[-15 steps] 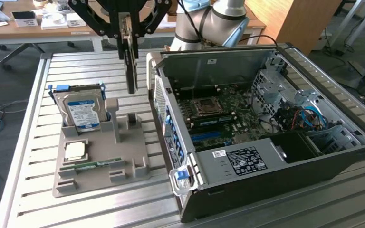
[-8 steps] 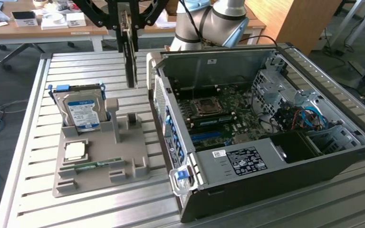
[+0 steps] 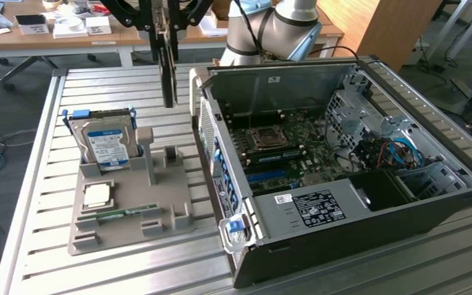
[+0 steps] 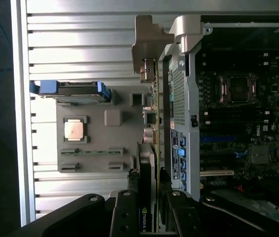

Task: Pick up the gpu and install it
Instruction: 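Pick up the gpu and move the gpu toward the slot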

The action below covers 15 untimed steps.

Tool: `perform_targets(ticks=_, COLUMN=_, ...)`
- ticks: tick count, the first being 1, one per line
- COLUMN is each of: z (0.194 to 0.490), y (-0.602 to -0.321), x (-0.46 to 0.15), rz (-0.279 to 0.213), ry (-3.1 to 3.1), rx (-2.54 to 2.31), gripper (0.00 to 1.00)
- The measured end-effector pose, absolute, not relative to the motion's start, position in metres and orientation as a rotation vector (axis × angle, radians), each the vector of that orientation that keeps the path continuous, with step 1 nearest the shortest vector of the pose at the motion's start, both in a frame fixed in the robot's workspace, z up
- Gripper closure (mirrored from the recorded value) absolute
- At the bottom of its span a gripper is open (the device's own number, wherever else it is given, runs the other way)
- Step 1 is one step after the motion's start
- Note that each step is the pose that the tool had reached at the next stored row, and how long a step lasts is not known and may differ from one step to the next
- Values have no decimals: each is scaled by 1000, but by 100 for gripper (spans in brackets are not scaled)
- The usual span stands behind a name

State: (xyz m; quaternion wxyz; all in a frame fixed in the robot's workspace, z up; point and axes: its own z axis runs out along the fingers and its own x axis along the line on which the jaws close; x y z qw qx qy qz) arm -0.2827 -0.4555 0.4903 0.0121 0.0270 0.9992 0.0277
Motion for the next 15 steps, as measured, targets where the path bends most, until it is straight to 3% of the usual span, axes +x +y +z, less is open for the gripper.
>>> perform_targets(ticks=15, z=493, y=-456, x=-283, rz=86, ry=3115, rx=84, gripper=73)
